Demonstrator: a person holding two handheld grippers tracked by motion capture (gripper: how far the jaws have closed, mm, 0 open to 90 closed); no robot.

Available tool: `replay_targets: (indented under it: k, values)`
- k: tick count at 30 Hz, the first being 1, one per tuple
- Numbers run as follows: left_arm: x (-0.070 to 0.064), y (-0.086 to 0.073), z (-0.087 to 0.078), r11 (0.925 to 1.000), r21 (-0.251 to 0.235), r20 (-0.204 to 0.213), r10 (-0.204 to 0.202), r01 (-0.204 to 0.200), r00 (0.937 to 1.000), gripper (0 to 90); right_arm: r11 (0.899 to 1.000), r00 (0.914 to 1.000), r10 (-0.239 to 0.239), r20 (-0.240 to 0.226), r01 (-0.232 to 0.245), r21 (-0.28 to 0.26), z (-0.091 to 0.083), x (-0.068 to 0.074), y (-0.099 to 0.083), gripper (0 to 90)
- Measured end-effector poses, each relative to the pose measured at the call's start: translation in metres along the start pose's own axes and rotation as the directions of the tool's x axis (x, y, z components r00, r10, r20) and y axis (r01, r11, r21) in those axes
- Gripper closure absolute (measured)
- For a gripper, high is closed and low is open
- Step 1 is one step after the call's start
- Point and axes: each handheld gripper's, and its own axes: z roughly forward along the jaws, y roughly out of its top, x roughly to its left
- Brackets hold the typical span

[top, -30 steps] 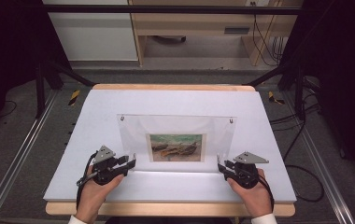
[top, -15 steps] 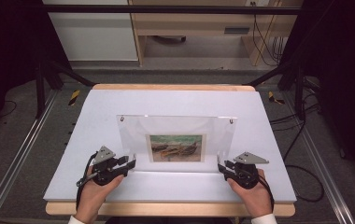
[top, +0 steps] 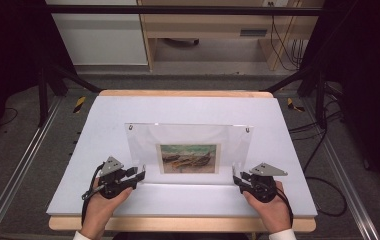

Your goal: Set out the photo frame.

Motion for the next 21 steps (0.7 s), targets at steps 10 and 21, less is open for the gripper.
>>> replay_targets:
  k: [10, 21]
  values:
    - [-0.001, 0.002, -0.004, 0.9979, -0.065, 0.0, -0.004, 0.004, 1.0, 50.3, 0.999, 0.9993, -0.036, 0.012, 0.036, -0.034, 0.0, 0.004, 0.002, 48.6]
    - [-0.008, 0.006, -0.009, 0.9882, -0.146, 0.0, 0.046, -0.045, 0.9989, 17.8, 0.988, 0.9918, -0.1, 0.079, 0.108, -0.11, -0.005, 0.011, 0.009, 13.5]
